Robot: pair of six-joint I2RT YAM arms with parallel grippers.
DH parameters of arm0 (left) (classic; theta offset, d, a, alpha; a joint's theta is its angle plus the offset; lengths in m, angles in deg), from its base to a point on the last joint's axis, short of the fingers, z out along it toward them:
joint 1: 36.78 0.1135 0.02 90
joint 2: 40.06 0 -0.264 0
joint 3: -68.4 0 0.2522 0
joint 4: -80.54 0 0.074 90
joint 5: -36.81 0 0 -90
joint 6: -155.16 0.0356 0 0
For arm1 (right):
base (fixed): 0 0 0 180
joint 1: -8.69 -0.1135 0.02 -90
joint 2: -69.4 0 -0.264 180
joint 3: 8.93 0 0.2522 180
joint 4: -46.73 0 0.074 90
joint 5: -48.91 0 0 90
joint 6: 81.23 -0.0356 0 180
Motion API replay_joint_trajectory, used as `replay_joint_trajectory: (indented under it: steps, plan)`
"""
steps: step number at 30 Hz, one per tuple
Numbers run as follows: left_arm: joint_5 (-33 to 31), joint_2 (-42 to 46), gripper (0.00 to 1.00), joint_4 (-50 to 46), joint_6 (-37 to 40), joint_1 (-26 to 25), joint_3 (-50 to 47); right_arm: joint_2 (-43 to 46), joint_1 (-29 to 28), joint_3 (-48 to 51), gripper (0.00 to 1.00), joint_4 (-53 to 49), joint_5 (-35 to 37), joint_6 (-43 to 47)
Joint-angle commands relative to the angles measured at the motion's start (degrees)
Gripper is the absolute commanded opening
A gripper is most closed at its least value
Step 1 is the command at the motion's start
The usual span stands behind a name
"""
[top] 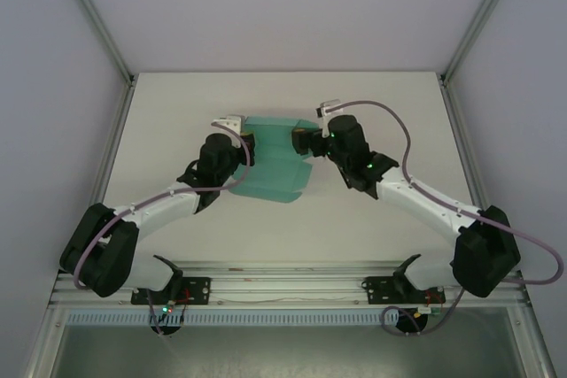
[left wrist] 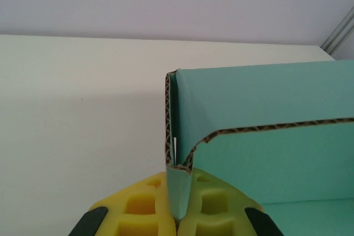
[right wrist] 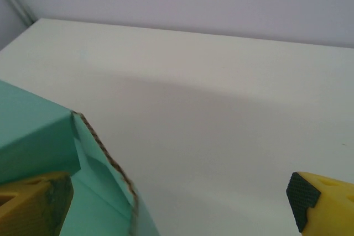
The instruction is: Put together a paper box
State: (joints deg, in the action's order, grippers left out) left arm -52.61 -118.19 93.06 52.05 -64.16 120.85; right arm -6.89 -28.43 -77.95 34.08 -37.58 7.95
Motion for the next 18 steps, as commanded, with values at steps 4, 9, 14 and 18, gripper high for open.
replay_joint_trajectory:
  steps: [4, 9, 14, 18]
  plan:
    - [-4.4, 0.9, 0.0, -3.2, -1.2, -0.2, 2.2, 9.5, 0.0, 2.2, 1.0, -9.9, -1.3, 1.1]
    - [-3.2, 1.4, 0.0, -2.9, 0.1, -0.2, 1.6, 19.0, 0.3, 6.2, 1.0, -15.0, -4.2, 0.2]
    - [-4.1, 2.8, 0.0, -3.1, 0.1, -0.1, 0.9, 25.8, 3.9, 7.8, 1.0, -20.5, -1.4, -1.4]
    - [-2.7, 3.0, 0.0, -3.2, 0.5, -0.1, 0.6, 25.8, 9.4, 8.8, 1.0, -21.7, -3.6, -3.0]
